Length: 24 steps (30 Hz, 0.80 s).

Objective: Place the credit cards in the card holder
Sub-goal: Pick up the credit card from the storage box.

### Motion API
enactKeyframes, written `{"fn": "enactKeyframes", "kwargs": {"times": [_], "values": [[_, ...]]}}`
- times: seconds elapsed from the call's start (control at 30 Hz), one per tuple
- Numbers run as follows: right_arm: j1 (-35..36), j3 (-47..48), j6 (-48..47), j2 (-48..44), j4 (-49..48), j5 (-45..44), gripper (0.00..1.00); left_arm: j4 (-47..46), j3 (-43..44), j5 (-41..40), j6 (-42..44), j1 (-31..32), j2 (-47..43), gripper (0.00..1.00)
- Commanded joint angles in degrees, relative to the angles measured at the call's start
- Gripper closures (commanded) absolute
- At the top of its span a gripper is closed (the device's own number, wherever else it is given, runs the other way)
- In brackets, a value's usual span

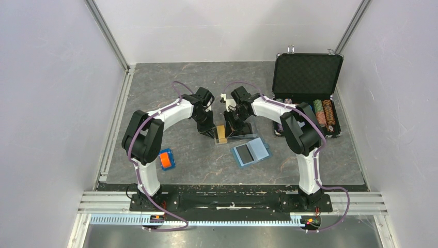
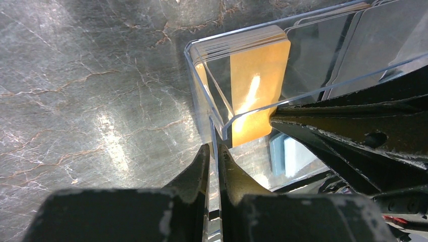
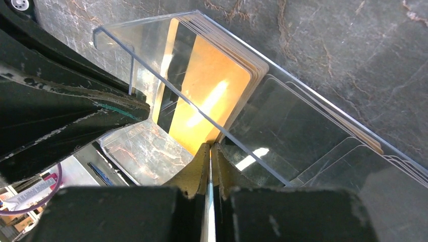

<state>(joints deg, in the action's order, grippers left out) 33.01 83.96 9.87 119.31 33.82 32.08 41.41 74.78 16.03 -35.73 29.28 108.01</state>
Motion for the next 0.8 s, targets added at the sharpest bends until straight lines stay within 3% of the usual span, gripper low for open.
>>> {"fn": "enactKeyframes", "kwargs": {"times": [0.0, 0.13, 0.27, 0.4, 0.53, 0.67, 0.77], "values": [[1.02, 0.76, 1.13, -2.19, -0.95, 1.48, 1.0, 0.08, 0.74, 0.93, 1.92, 1.4, 1.2, 0.94], [0.93, 2.08, 1.77, -3.24, 0.0, 0.97, 0.98, 0.07, 0.72, 1.11, 2.12, 1.48, 1.33, 0.94], [1.0, 3.65, 1.86, -3.03, 0.84, 1.74, 0.81, 0.07, 0.65, 1.08, 2.24, 1.48, 1.26, 0.94], [1.0, 4.42, 2.31, -2.85, 1.13, 2.44, 0.74, 0.08, 0.64, 1.11, 2.22, 1.53, 1.33, 0.94], [1.07, 5.76, 2.32, -2.86, 2.05, 1.71, 0.79, 0.05, 0.69, 1.12, 2.25, 1.48, 1.33, 0.94], [1.05, 6.74, 2.79, -2.96, 1.9, 2.99, 0.96, 0.08, 0.55, 1.11, 2.32, 1.49, 1.28, 0.94], [1.02, 6.63, 4.21, -2.74, 0.69, 4.65, 0.97, 0.08, 0.47, 0.93, 2.33, 1.5, 1.2, 0.94]]}}
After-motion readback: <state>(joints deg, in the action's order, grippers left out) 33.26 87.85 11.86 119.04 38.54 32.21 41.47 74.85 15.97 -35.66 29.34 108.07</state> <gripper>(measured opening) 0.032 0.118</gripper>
